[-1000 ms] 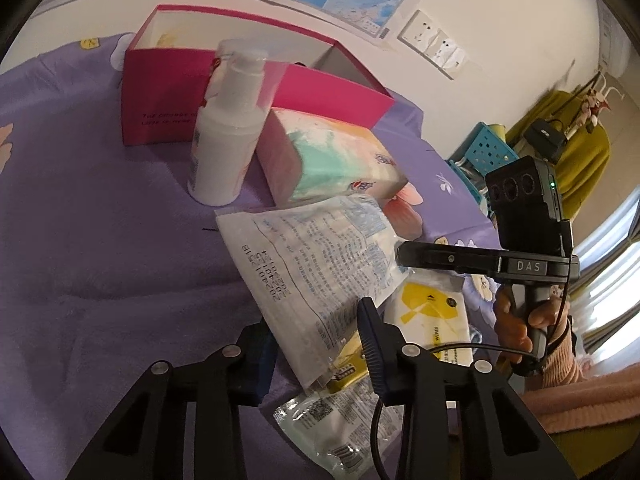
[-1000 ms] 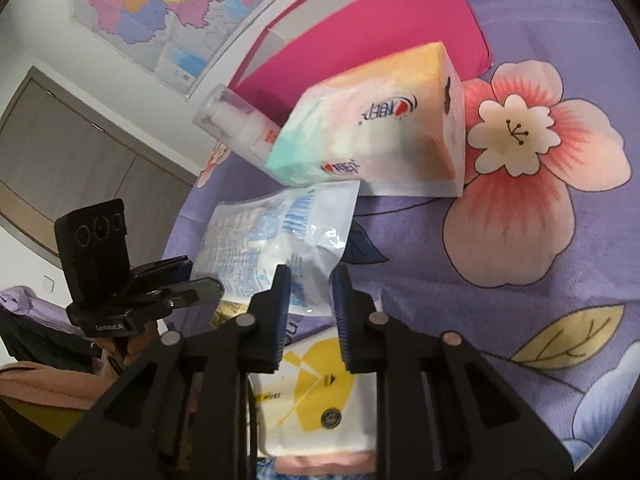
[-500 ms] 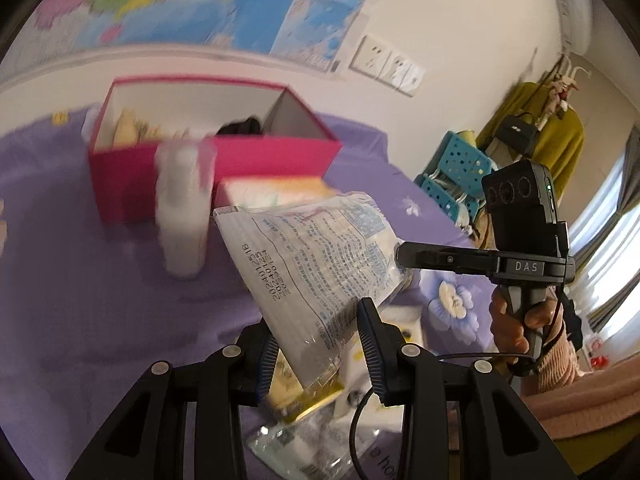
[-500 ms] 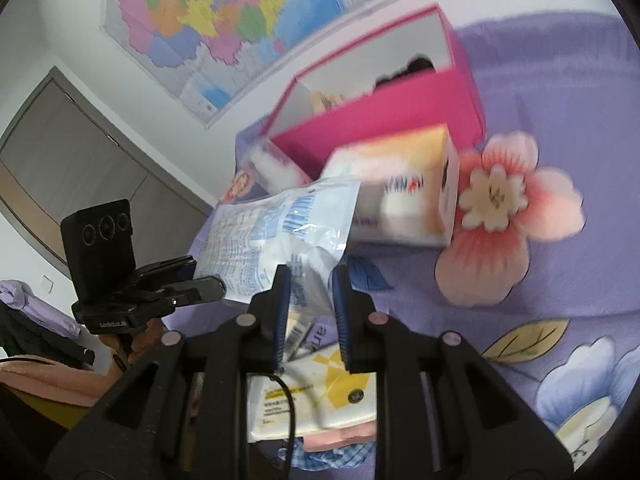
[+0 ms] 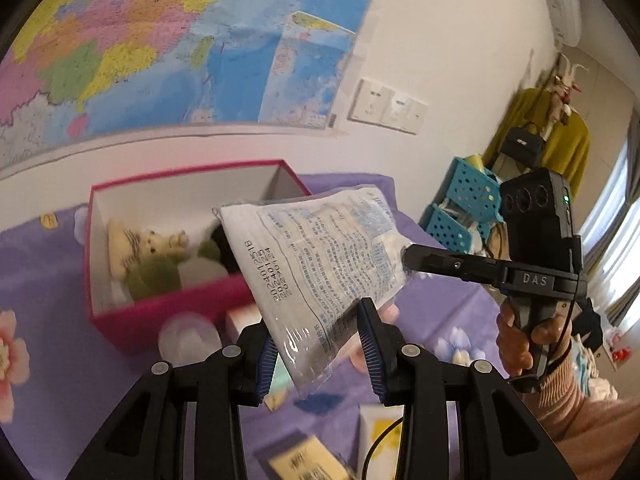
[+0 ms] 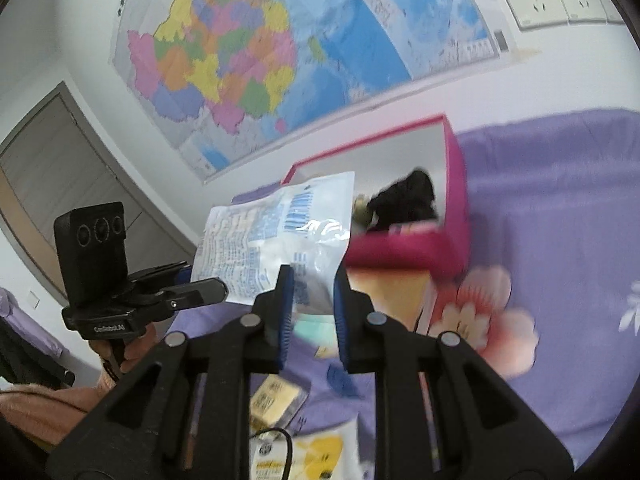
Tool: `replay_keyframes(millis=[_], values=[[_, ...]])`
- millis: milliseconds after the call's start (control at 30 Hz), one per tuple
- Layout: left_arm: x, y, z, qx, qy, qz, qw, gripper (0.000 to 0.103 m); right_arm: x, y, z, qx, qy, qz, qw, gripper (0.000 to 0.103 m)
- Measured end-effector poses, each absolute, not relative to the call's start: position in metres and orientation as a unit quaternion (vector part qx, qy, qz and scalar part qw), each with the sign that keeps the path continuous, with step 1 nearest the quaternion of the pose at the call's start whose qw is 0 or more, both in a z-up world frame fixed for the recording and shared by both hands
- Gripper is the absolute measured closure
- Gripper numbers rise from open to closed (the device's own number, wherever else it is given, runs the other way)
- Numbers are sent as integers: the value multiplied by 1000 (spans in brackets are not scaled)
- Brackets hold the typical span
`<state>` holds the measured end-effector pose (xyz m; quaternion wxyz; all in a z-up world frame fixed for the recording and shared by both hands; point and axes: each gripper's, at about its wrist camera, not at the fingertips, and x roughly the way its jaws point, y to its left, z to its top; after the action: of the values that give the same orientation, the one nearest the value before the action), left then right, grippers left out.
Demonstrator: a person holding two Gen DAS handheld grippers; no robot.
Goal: Organize soft objects
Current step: 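Carry the plastic bag into the pink box and open the right gripper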
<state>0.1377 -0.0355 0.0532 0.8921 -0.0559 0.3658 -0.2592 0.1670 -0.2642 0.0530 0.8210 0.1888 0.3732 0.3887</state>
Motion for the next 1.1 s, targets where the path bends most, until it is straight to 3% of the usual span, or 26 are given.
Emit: replay_keyframes(millis=[433,567,667,767,1100], values=[[227,-37,49,-55,413,-208,885,64,257,-256,40,213,395,350,823,81],[247,-32,39,-57,432,-181,882,61,275,-251,28,210,411,332,823,78],[260,-21,31,-75,451,-147,877,52,286,-252,17,215,425,302,826,74],[259,-12,29,-77,447,-131,882,52,289,-255,14,216,426,283,832,65],[218,-5,45,-62,394,-150,905,52,259,-258,30,201,410,315,832,65]])
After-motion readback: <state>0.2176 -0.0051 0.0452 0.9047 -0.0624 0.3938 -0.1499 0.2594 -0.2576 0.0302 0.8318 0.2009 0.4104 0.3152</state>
